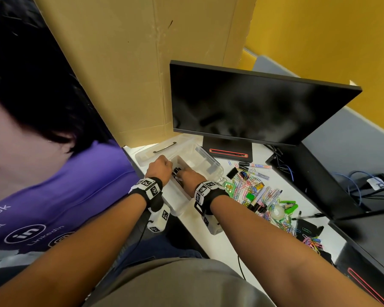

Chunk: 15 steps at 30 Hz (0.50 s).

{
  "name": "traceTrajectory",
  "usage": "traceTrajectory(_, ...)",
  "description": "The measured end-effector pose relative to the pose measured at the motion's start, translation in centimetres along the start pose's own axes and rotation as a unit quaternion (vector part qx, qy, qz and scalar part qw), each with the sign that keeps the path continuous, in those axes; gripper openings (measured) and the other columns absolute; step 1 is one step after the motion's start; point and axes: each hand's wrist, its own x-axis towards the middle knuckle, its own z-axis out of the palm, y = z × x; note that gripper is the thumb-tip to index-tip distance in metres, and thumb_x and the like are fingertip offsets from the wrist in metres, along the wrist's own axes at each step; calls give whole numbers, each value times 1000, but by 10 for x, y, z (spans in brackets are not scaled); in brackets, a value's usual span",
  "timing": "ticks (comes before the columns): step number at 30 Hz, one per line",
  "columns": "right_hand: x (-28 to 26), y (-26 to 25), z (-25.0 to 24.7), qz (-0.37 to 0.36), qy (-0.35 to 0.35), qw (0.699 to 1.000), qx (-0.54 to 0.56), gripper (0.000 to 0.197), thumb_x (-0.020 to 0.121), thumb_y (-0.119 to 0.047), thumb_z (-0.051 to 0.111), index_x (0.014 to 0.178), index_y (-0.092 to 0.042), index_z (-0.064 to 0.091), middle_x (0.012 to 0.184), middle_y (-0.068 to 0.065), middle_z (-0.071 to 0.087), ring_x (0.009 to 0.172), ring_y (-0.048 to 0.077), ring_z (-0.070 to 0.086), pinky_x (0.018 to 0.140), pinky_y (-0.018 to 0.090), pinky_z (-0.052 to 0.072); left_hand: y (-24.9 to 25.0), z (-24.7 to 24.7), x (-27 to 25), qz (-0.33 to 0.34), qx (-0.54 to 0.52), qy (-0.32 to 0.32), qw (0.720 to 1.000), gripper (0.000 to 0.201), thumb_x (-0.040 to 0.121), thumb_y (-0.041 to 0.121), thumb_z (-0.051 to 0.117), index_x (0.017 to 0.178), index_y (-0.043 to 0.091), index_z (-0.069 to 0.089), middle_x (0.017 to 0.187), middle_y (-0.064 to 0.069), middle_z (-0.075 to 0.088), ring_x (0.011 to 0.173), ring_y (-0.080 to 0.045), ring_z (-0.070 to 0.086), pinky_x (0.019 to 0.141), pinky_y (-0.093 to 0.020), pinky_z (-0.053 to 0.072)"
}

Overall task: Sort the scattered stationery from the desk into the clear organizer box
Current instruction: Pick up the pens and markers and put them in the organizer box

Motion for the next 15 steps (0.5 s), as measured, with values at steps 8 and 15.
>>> traceTrajectory(8, -1, 5, 7, 4, 13, 1000, -4, 47, 93, 0, 53, 140, -10, 51, 160, 8, 22, 129, 32, 48, 102, 36, 43, 4, 1, 0, -4, -35, -3, 999, 18, 95, 27, 43, 105, 13, 46, 95, -11, 63, 86, -30, 61, 78, -38, 50)
traceTrajectory(15, 2, 11, 15, 22, -18, 999, -29, 43, 92, -2, 56, 133, -12, 56, 142, 16, 44, 122, 34, 53, 100, 39, 47, 10, 0, -3, 4, -89, -17, 996, 17, 100, 24, 37, 111, 11, 36, 86, -8, 56, 73, -23, 54, 68, -33, 42)
